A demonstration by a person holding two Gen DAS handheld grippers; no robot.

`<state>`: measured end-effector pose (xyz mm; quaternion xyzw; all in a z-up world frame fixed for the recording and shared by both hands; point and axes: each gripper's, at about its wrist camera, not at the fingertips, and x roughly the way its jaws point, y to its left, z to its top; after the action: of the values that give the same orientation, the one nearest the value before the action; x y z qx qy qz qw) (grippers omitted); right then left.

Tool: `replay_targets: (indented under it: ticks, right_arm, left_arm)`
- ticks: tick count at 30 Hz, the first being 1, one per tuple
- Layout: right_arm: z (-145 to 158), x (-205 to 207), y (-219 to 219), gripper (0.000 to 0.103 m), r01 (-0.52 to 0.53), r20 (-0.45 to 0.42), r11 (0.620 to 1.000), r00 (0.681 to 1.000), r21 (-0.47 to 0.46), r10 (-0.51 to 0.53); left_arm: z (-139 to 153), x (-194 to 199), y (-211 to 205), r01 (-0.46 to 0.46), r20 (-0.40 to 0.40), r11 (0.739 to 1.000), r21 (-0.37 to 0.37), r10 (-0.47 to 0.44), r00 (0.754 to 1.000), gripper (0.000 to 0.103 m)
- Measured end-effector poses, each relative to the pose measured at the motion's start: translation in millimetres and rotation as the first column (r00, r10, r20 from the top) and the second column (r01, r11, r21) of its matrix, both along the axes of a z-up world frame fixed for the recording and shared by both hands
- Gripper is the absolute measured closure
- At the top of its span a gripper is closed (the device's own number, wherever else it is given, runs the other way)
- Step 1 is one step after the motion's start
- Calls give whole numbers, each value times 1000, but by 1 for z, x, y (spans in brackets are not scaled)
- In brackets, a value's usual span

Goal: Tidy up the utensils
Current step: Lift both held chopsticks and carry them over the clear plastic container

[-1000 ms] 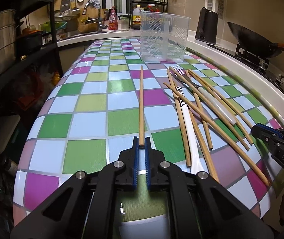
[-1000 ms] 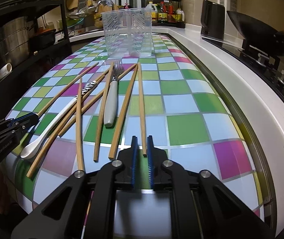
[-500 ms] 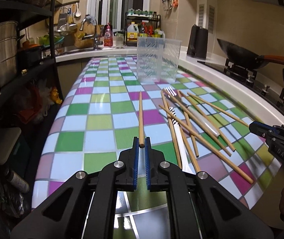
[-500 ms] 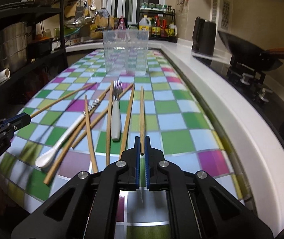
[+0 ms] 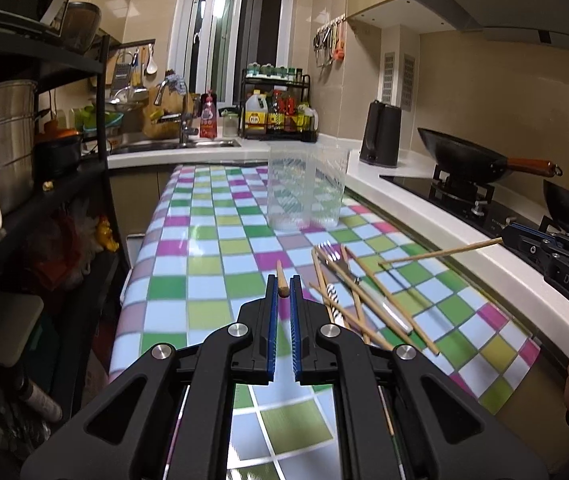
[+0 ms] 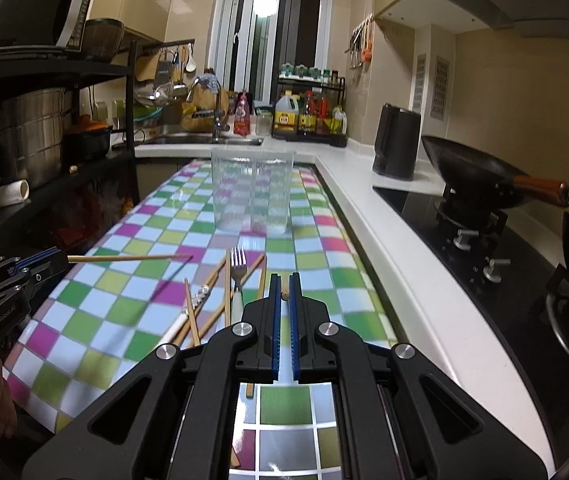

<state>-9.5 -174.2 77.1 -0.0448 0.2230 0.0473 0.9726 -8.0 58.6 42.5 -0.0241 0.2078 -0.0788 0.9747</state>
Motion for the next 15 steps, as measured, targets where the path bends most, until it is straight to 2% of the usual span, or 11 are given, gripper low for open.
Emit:
replay_targets:
  ticks: [9, 15]
  right_arm:
    - [36, 17, -7, 99, -6, 82, 998, 997, 60, 1]
    - [60, 38, -6, 99, -20, 125, 998, 992, 62, 12]
  left_arm:
    - [37, 15, 2, -11, 116, 1000, 25, 8, 993, 97]
    - [58, 34, 1, -11, 152, 999, 31, 6, 988, 97]
